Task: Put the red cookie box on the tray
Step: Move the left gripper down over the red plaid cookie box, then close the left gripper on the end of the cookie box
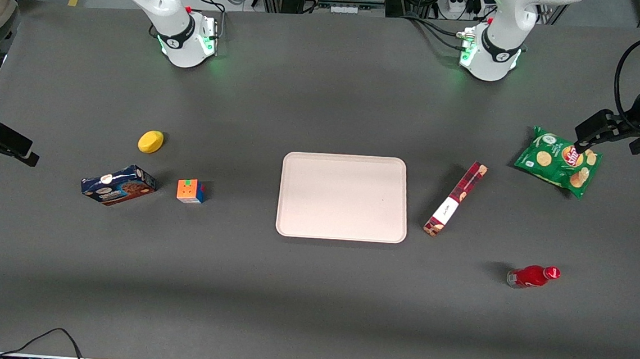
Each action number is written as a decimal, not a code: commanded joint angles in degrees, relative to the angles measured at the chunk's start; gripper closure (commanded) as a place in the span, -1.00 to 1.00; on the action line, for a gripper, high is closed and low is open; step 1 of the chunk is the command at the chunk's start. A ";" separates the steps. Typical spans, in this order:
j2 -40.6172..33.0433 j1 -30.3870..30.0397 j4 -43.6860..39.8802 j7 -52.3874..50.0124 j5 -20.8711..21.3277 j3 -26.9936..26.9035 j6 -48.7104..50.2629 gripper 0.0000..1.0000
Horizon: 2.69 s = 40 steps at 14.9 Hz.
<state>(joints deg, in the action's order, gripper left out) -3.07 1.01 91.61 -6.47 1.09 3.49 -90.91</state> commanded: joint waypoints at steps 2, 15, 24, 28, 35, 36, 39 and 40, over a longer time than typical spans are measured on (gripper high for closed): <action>0.51 -0.40 -1.09 1.03 -0.48 0.11 0.21 -1.00; 7.55 2.24 9.70 26.78 1.11 0.64 -10.22 -1.00; 6.41 3.30 27.56 16.16 1.11 7.39 -24.57 -1.00; 6.58 3.38 34.40 15.70 1.28 9.25 -35.01 -1.00; 9.30 3.38 42.86 15.88 1.46 9.95 -51.12 -1.00; 9.65 3.38 43.03 15.62 1.46 9.95 -51.12 -1.00; 10.71 3.38 43.47 15.53 1.46 9.95 -52.95 -1.00; 11.50 3.38 44.00 15.53 1.46 9.95 -54.97 -1.00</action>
<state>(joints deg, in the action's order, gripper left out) 7.23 4.24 134.43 10.21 1.63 13.36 -141.90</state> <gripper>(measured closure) 0.000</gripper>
